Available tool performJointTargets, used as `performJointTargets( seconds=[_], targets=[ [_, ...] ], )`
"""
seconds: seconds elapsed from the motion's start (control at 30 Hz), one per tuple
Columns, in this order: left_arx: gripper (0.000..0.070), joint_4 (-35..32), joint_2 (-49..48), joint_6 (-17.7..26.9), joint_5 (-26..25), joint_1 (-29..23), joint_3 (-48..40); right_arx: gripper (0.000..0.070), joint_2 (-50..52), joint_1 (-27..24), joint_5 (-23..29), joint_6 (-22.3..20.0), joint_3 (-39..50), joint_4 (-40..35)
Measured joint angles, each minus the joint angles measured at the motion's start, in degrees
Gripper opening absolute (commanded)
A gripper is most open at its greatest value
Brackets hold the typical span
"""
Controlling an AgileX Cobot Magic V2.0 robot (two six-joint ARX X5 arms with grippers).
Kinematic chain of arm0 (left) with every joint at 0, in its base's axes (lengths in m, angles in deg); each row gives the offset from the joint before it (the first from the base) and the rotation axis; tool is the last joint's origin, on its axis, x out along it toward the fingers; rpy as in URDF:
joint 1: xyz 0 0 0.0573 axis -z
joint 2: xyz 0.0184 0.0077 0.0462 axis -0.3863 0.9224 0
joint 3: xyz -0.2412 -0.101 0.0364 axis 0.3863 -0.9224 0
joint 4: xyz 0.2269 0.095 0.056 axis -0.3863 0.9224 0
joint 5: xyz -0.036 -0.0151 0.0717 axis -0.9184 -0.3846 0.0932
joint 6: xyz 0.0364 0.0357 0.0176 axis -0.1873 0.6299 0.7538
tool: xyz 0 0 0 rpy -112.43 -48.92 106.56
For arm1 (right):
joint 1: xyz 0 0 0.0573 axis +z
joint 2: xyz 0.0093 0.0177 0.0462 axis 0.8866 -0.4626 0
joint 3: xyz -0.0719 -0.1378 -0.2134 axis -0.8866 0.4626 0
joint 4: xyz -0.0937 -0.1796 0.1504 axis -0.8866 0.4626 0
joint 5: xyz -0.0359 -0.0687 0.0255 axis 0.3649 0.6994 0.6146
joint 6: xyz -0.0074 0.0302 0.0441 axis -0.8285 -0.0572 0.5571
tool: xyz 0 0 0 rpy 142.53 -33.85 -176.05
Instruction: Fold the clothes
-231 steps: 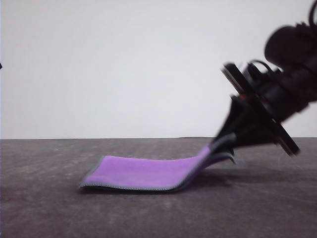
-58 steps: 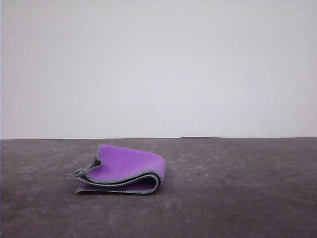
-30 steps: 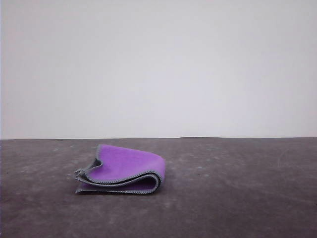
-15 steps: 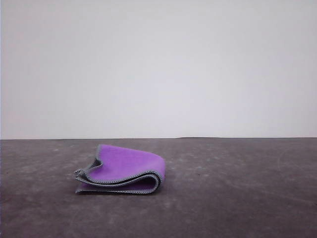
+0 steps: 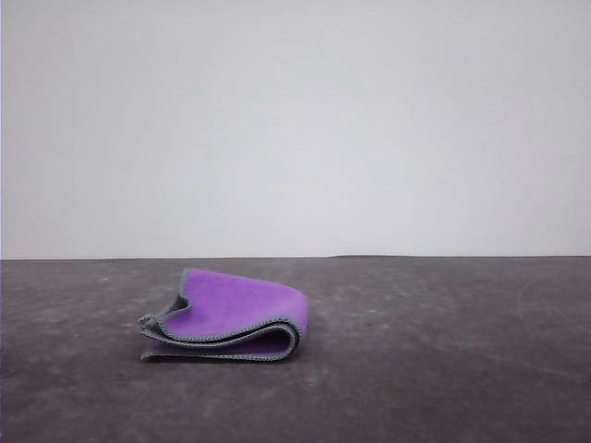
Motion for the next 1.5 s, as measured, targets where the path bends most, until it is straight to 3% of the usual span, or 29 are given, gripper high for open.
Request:
performJointTargets(
  seconds=[1.5],
  targets=[
    [0.0000, 0.00, 0.00, 0.00, 0.00, 0.00, 0.00, 0.0012, 0.00, 0.00, 0.00, 0.00, 0.00, -0.01]
  ],
)
